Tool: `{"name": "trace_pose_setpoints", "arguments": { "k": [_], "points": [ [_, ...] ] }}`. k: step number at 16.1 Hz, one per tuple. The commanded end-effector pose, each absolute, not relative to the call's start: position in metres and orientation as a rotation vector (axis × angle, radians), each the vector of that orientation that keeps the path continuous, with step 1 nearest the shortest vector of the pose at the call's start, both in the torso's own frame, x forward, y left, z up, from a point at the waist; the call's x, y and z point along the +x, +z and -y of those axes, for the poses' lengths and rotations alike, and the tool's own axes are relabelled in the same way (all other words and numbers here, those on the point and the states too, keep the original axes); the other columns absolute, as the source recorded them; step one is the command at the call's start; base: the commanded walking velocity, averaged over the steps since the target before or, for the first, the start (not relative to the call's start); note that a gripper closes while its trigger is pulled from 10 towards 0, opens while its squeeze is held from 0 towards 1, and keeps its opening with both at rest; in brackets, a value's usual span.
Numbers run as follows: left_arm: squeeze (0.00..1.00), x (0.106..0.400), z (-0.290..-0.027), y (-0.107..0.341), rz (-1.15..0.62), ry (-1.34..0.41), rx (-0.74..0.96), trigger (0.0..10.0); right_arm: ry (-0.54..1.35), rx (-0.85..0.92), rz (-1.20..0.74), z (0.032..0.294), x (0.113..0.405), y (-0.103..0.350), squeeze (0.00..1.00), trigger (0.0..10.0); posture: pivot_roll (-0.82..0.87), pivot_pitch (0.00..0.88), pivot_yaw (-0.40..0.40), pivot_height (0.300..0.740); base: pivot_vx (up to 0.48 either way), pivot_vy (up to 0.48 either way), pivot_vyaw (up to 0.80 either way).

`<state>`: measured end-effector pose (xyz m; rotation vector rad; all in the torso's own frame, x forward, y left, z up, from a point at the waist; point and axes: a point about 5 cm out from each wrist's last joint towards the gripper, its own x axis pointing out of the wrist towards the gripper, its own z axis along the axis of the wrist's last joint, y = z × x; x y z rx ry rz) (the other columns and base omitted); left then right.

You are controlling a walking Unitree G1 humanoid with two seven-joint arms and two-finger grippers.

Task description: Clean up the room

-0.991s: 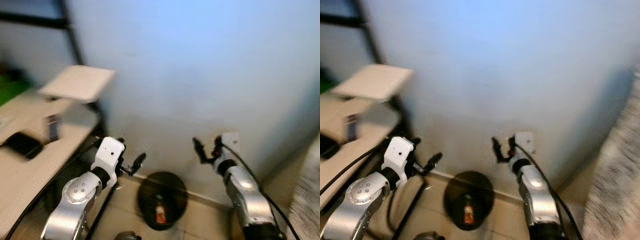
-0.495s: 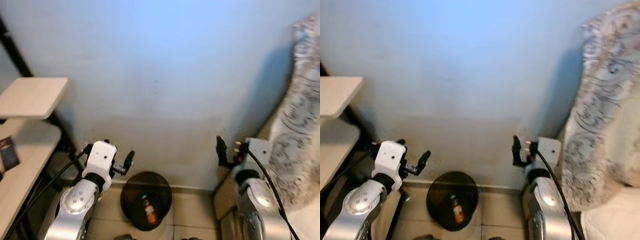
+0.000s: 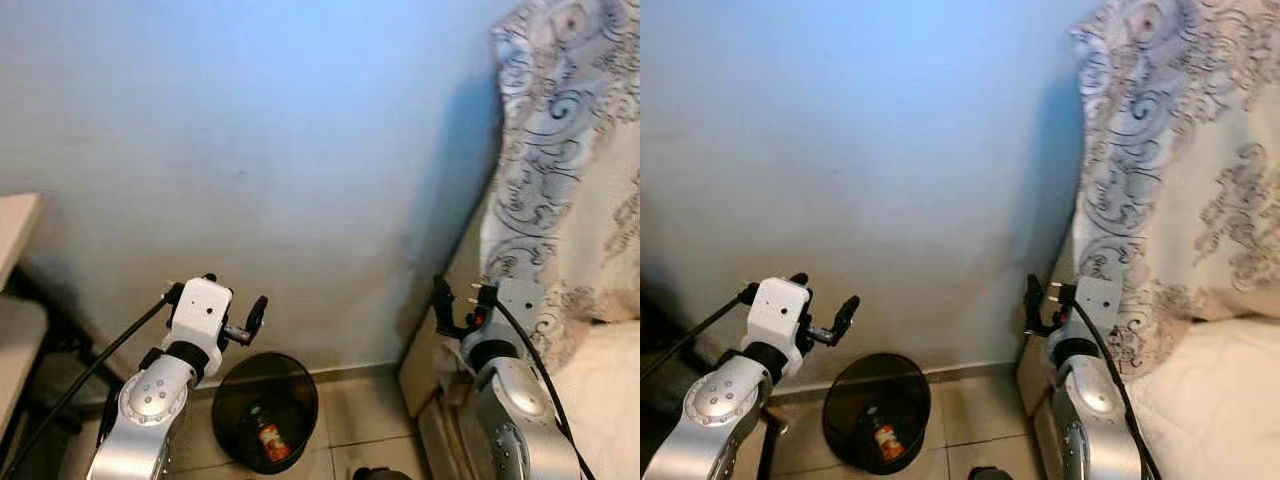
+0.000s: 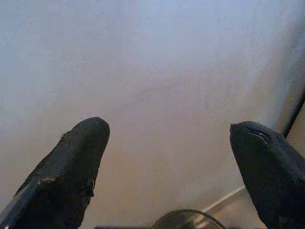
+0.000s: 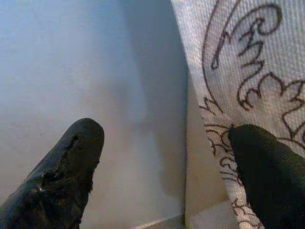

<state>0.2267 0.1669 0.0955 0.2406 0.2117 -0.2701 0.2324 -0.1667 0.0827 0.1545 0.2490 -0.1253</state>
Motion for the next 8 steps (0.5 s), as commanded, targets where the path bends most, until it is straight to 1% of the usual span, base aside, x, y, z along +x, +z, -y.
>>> {"name": "trace_pose_setpoints", "arguments": {
  "k": [1, 3, 8],
  "points": [
    [0.00, 0.2279, -0.1717, 0.0980, -0.210, -0.251, 0.236, 10.0, -0.123, 0.160, -0.249, 0.1664, 0.2334, 0.0850, 1.00, 10.0, 0.16, 0.000, 0.044, 0.740, 0.000, 0.000, -0.75],
    [0.00, 0.2287, -0.1712, 0.0981, -0.212, -0.254, 0.234, 10.0, -0.129, 0.145, -0.261, 0.1694, 0.2345, 0.0838, 1.00, 10.0, 0.16, 0.000, 0.046, 0.740, 0.000, 0.000, -0.75],
    [0.00, 0.2319, -0.1725, 0.1012, -0.192, -0.227, 0.221, 10.0, -0.117, 0.138, -0.273, 0.1668, 0.2371, 0.0843, 1.00, 10.0, 0.17, 0.000, 0.030, 0.740, 0.000, 0.000, -0.75]
  ]
}}
